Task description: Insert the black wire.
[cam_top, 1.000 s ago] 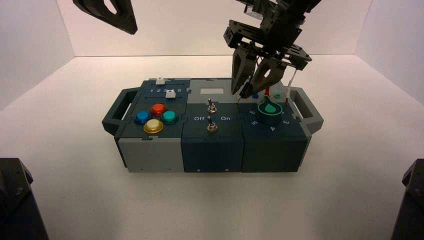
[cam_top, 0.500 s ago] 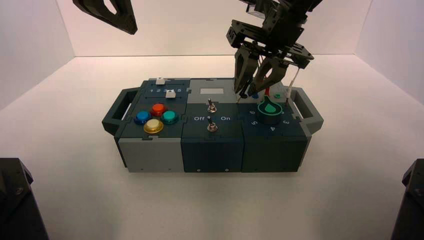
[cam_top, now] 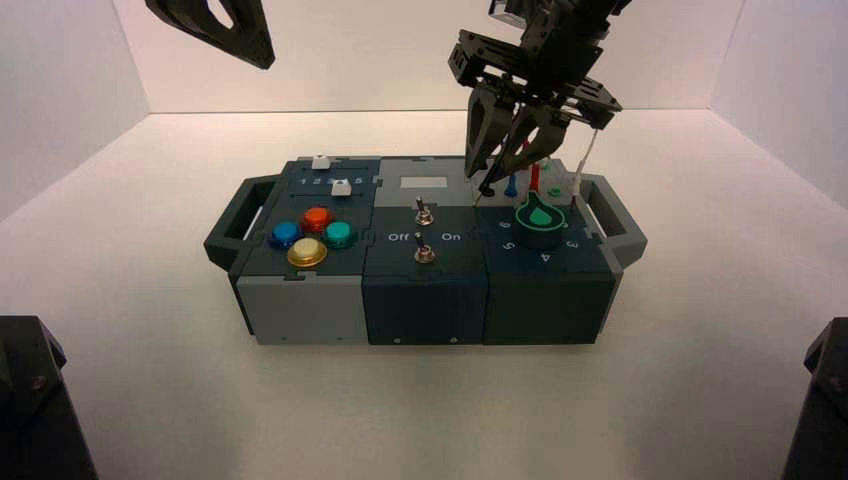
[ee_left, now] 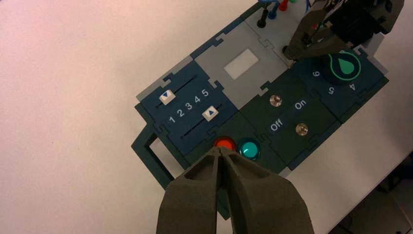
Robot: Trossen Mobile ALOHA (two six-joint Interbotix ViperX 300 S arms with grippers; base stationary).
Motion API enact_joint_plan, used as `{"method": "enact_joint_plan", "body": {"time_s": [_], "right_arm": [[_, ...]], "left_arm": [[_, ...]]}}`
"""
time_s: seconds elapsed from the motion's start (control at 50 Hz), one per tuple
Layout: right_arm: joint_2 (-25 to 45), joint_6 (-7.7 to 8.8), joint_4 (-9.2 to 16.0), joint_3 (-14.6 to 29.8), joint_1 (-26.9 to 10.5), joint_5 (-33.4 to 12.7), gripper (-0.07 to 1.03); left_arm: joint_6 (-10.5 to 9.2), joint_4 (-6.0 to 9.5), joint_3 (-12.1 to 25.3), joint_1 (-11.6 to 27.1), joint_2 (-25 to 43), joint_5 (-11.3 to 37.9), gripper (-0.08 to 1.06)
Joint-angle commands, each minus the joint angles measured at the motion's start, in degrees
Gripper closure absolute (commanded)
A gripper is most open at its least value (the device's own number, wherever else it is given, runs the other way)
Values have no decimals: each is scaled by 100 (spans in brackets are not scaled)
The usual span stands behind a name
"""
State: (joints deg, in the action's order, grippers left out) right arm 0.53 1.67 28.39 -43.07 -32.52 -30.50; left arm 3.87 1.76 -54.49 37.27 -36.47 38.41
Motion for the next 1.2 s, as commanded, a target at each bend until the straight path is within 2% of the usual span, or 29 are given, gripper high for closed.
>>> {"method": "enact_joint_plan", "body": {"time_s": [0.02,0.64,0.74,0.94,1.2], "right_arm": [[-62,18,9,105,18,9,59],[-62,9,0,44,26,-35,60],[-62,9,0,26,26,-26,66],[-44,9,-26,9,26,35,98],[-132,-26,-211,9,26,88,98]], "left_arm": [[35,9,185,26,-35,-26,101],[44,0,193,26,-53,-26,101],[44,0,193,26,-53,-26,101],[53,0,193,26,-79,-26,101],[44,-9,185,26,-114,-26,101]]}}
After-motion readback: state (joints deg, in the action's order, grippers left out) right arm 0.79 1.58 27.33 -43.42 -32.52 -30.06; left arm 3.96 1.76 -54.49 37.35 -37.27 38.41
